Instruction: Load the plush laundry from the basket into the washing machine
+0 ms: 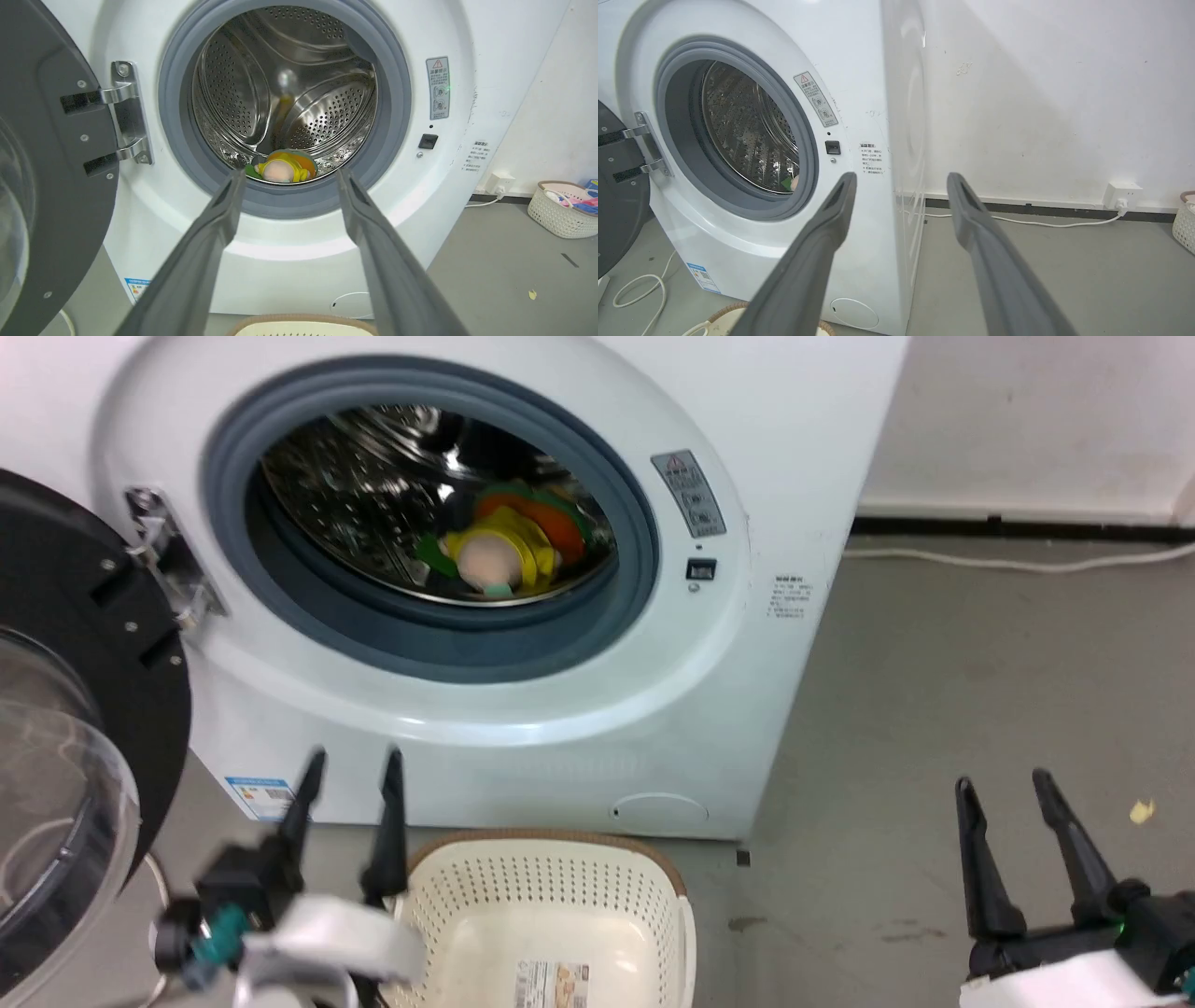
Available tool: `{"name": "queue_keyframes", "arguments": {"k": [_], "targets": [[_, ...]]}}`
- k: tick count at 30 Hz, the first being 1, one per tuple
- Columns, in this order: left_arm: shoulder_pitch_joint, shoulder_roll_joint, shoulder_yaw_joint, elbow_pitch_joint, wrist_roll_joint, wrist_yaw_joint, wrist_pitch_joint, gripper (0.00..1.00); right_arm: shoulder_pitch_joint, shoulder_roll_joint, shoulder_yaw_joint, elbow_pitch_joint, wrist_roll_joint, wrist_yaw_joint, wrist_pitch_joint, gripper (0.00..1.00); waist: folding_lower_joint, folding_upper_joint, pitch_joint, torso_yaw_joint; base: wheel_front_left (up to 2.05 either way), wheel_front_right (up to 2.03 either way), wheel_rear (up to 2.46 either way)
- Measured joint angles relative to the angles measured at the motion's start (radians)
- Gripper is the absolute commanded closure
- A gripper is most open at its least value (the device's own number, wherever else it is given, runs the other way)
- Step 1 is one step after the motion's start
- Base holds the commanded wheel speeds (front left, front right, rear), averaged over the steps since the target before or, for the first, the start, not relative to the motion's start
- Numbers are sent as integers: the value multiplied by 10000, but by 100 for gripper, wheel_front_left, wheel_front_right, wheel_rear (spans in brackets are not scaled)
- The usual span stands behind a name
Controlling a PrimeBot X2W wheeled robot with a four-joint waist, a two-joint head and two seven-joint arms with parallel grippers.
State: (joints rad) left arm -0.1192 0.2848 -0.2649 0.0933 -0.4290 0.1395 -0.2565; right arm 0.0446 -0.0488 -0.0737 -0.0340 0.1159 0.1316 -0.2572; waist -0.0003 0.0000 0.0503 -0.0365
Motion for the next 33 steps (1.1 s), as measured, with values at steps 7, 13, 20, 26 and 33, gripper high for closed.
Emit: {"name": "queue_keyframes", "arguments": {"k": [7,13,20,26,33], "targets": [[1165,-606,-71,-251,1127,119,0,0,316,0,148,167,153,0,-2,0,2,0,-306,108,0,0,0],[1428,-961,182,-178,1494,98,0,0,343,0,226,228,171,-2,-2,0,3,0,-408,121,0,0,0],[1519,-1131,608,-117,1831,-36,0,0,344,0,305,268,174,-2,0,0,3,0,-413,114,0,0,0],[1520,-1133,593,-107,1825,-52,21,100,330,2,303,267,169,0,12,100,3,0,-414,116,0,0,0],[1519,-1164,685,-128,1906,-104,176,100,326,2,311,268,151,0,140,100,2,0,-420,130,0,0,0]]}}
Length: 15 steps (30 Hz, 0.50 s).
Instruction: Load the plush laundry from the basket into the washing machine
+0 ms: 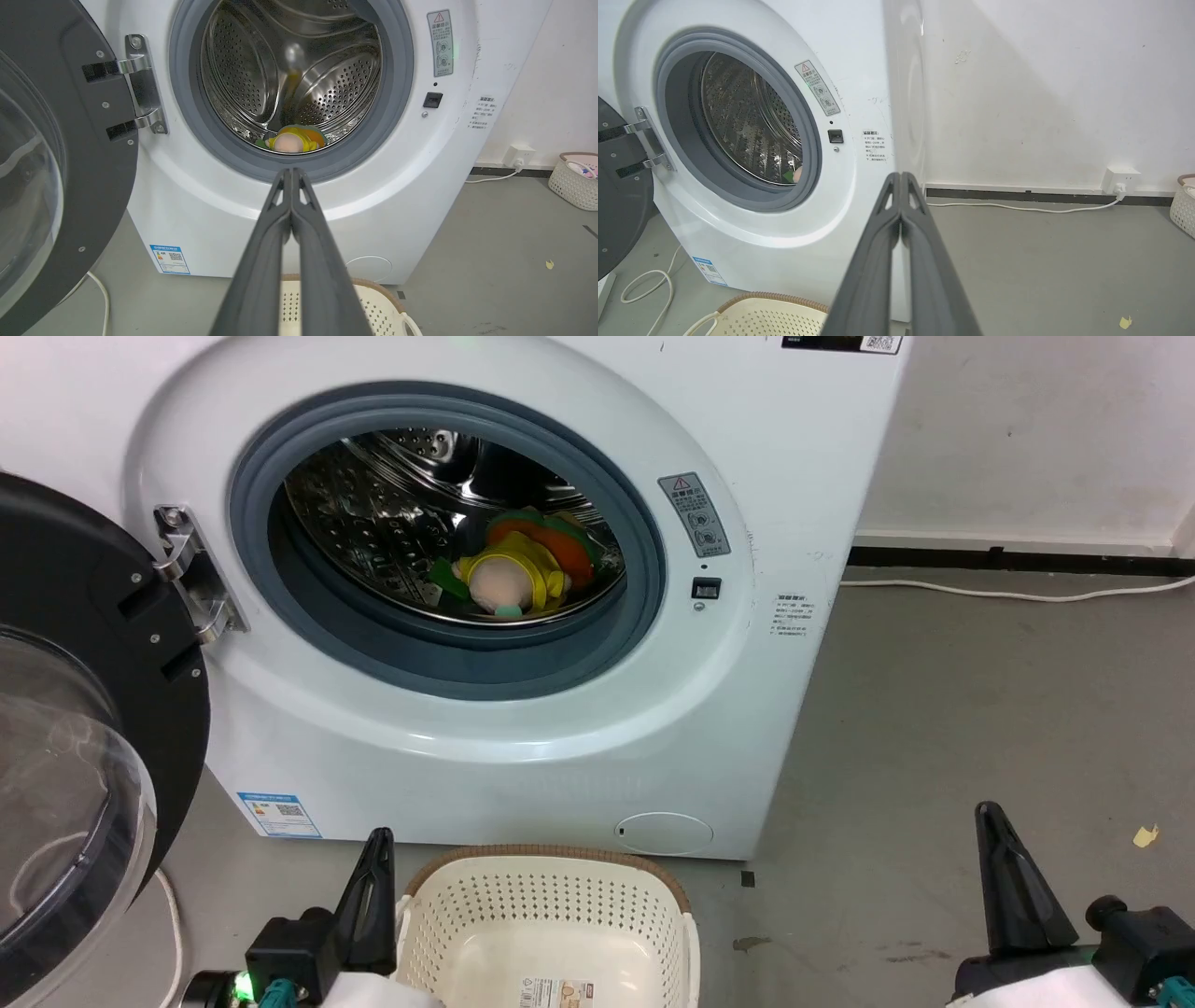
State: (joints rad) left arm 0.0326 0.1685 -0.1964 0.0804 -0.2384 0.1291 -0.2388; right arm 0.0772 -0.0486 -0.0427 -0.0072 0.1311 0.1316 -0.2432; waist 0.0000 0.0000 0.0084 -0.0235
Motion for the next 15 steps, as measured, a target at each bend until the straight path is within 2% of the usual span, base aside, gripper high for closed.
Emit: {"name": "queue_keyframes", "arguments": {"k": [15], "targets": [[-6,-169,236,-82,280,-169,286,100,-33,0,58,0,-163,0,305,100,1,0,-11,31,0,0,0]]}}
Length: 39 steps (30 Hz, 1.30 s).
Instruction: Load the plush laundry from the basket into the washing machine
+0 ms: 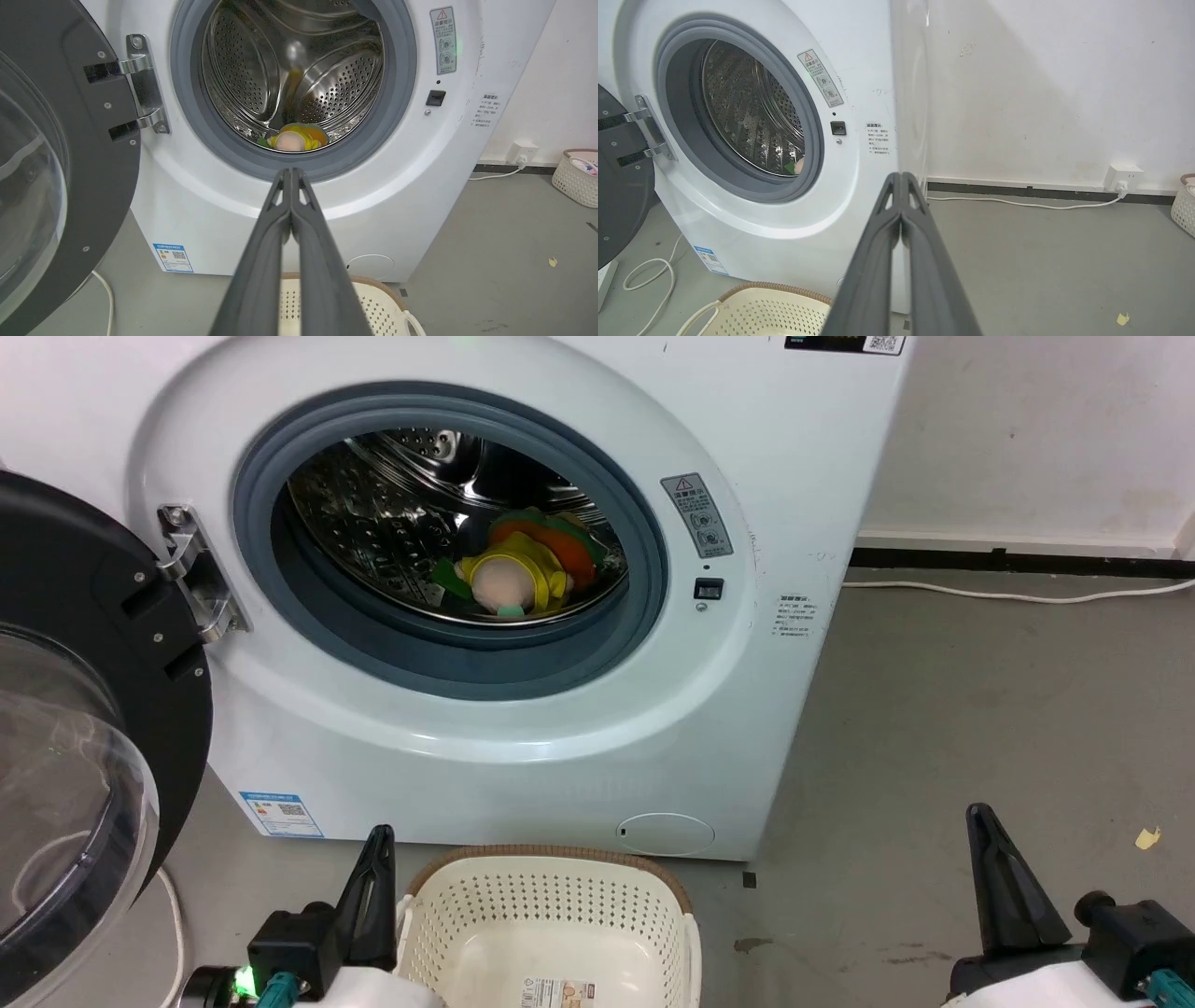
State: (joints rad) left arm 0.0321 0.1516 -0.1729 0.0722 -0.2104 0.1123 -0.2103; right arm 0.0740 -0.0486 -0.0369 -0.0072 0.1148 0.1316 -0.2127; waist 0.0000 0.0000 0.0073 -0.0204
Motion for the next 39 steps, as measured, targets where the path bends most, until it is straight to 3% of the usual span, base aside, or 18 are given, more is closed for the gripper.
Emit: {"name": "queue_keyframes", "arguments": {"k": [39], "targets": [[-72,-384,637,-234,780,-368,794,100,-222,0,130,4,-382,0,803,100,0,0,-28,78,0,0,0]]}}
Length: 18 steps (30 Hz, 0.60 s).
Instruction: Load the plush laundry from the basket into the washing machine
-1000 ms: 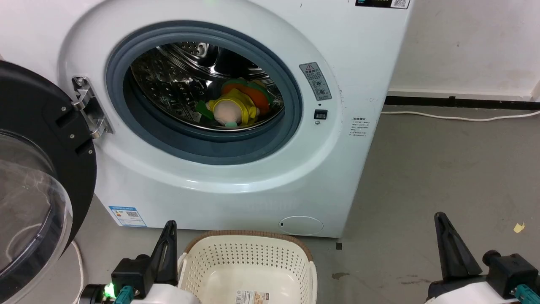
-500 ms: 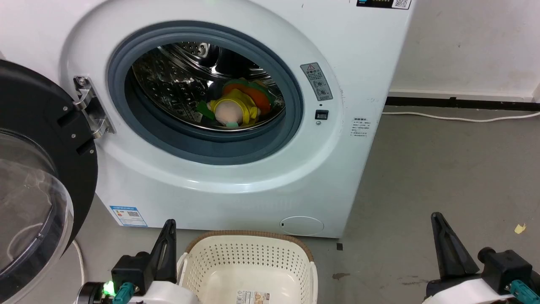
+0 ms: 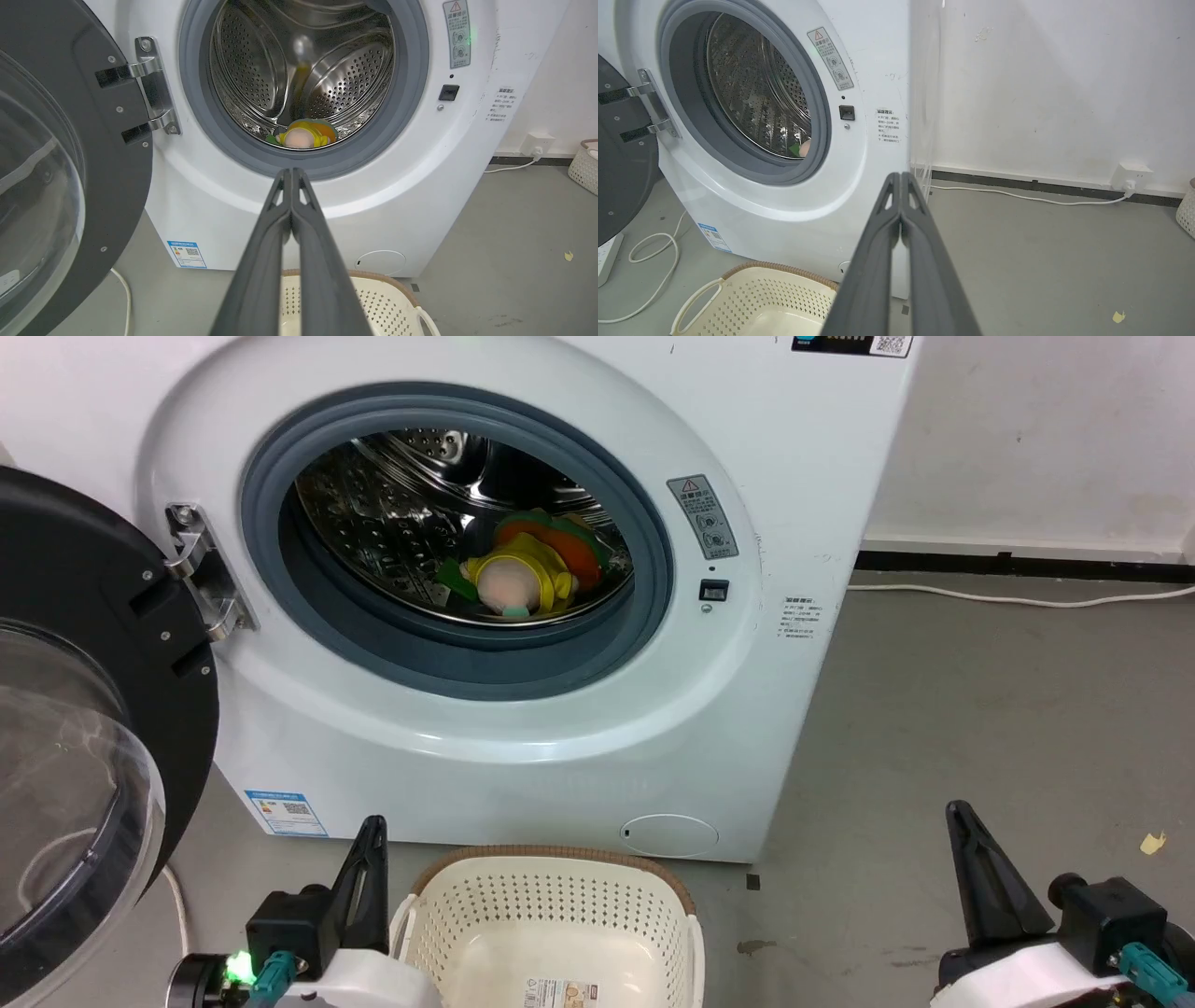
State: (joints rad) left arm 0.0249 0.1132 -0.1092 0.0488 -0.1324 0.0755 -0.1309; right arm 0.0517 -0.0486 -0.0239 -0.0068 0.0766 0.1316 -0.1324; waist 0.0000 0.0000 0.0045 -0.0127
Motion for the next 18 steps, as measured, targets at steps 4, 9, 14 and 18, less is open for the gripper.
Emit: {"name": "queue_keyframes", "arguments": {"k": [4,9,14,18], "targets": [[-2,-29,56,-48,92,-81,79,100,-5,0,15,2,-69,0,84,100,0,0,-3,8,0,0,0],[-4,-61,161,-88,167,-86,174,100,-13,0,31,4,-107,0,178,100,0,0,-7,18,0,0,0],[-6,-104,255,-117,272,-184,303,100,-23,0,48,6,-161,-2,311,100,0,0,-11,30,0,0,0],[-8,-138,309,-138,347,-257,353,100,-53,0,61,6,-221,-2,359,100,0,0,-14,38,0,0,0]]}}
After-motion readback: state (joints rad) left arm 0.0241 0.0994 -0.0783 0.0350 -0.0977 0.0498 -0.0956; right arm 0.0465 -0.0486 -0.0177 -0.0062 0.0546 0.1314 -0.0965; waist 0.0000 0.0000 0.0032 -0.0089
